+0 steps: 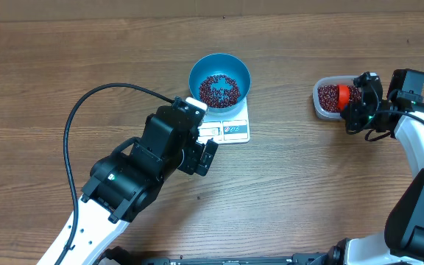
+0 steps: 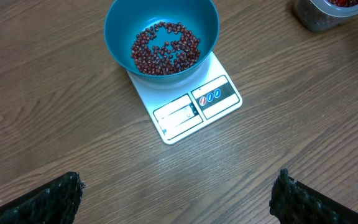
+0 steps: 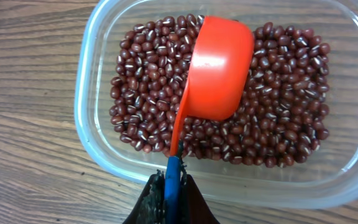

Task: Scoop item into bowl and weigh 150g on scale
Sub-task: 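Lower the red scoop into the bean tub with the right gripper, then drag the red scoop through the beans to fill it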

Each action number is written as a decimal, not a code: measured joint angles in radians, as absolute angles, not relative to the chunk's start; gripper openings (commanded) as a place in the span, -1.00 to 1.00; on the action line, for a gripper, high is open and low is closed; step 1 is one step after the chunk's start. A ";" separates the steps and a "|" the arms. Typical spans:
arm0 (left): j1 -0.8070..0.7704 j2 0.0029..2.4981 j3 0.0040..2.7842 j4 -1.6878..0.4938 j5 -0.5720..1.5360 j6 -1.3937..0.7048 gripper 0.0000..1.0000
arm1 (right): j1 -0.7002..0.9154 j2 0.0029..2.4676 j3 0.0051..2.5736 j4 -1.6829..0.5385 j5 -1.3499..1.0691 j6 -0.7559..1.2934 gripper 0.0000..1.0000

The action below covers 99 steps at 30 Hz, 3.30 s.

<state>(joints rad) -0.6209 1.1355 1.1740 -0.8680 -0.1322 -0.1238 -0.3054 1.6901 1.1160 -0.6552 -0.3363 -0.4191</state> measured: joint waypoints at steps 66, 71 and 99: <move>-0.621 1.135 1.174 -0.868 -0.132 -0.123 0.99 | -0.385 1.720 1.116 -0.670 -0.580 -0.294 -0.93; -0.621 1.135 1.174 -0.868 -0.132 -0.124 0.99 | -0.385 1.722 1.116 -0.668 -0.591 -0.288 -0.93; -0.621 1.135 1.174 -0.868 -0.132 -0.123 0.99 | -0.570 1.727 1.116 -0.675 -0.876 -0.288 -0.93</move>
<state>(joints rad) -0.6209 1.1355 1.1736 -0.8684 -0.1322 -0.1234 -0.5697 1.7271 1.1160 -0.6746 -0.8764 -0.2882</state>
